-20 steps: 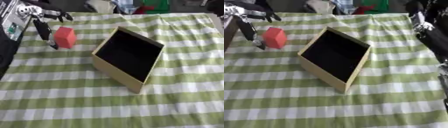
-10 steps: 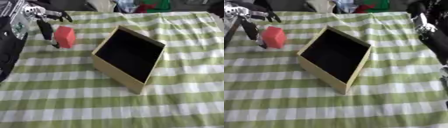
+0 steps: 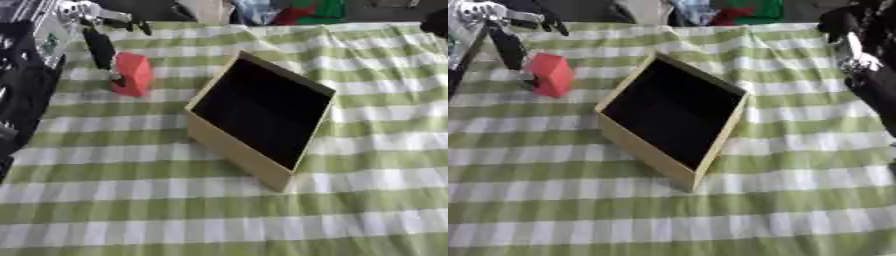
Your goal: Pick up objects on the table and place them in the box.
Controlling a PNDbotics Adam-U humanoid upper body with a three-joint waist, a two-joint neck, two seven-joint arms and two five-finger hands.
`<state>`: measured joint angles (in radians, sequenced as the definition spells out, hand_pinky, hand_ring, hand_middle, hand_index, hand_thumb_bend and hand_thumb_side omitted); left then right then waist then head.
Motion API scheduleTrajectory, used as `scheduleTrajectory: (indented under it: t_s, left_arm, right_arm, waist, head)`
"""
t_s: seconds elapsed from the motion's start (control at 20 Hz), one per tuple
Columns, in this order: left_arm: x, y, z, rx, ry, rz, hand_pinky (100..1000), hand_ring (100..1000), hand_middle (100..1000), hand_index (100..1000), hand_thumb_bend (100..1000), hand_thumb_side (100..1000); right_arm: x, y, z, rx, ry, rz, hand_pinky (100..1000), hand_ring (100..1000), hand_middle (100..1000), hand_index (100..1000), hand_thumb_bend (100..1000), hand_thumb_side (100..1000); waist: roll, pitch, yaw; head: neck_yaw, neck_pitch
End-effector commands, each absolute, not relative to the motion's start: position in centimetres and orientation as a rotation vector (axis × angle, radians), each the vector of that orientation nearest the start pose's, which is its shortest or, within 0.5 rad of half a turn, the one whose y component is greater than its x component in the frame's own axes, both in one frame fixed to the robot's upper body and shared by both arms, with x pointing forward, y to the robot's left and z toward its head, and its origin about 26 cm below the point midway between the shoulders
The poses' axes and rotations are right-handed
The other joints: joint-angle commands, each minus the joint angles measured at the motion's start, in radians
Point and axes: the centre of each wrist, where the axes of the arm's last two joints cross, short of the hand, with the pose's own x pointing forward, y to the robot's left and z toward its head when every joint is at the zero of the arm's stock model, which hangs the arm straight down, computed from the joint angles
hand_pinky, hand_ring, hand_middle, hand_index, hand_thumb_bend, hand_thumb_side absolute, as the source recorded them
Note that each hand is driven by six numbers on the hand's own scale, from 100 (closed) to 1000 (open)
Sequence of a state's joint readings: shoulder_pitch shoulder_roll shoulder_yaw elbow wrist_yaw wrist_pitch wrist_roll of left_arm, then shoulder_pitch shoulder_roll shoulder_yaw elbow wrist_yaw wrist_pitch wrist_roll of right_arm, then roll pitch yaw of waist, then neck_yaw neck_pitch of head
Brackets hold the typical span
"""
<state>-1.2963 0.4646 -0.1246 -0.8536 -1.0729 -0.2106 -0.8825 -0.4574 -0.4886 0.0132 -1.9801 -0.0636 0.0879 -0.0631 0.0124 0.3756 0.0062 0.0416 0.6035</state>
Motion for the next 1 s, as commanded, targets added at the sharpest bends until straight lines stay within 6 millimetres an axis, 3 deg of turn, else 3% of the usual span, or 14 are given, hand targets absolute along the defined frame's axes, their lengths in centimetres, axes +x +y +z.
scheduleTrajectory:
  t_s: [0.05, 0.35, 0.55, 0.75, 1.0]
  left_arm:
    - [49.0, 24.4, 36.0, 0.965, -1.028, -1.778, 937, 932, 938, 952, 735, 100]
    - [49.3, 25.0, 35.4, 0.985, -0.966, -1.765, 931, 931, 936, 947, 742, 100]
    - [49.2, 25.2, 35.5, 1.012, -0.953, -1.747, 918, 923, 924, 941, 696, 100]
    - [49.1, 25.2, 35.4, 1.049, -1.024, -1.706, 897, 896, 873, 916, 637, 100]
    - [49.2, 25.3, 35.0, 1.128, -1.107, -1.648, 869, 866, 808, 870, 630, 100]
  right_arm:
    - [30.6, -26.7, 26.6, -0.262, -2.349, 0.461, 908, 771, 679, 887, 100, 527]
    - [30.6, -26.7, 26.7, -0.264, -2.354, 0.451, 908, 771, 678, 887, 100, 529]
    - [30.6, -26.7, 26.6, -0.260, -2.354, 0.451, 909, 771, 678, 887, 100, 532]
    - [30.6, -26.7, 26.6, -0.258, -2.352, 0.450, 910, 771, 678, 888, 100, 535]
    - [30.6, -26.7, 26.5, -0.257, -2.351, 0.452, 910, 772, 678, 888, 100, 538]
  waist:
    - [-0.001, -0.018, -0.002]
    - [-0.001, -0.011, -0.004]
    - [-0.001, -0.008, -0.005]
    - [-0.002, -0.005, -0.006]
    - [-0.004, 0.000, -0.007]
  head:
    - [0.003, -0.012]
    - [0.006, -0.014]
    - [0.006, -0.019]
    - [0.008, -0.025]
    - [0.012, -0.032]
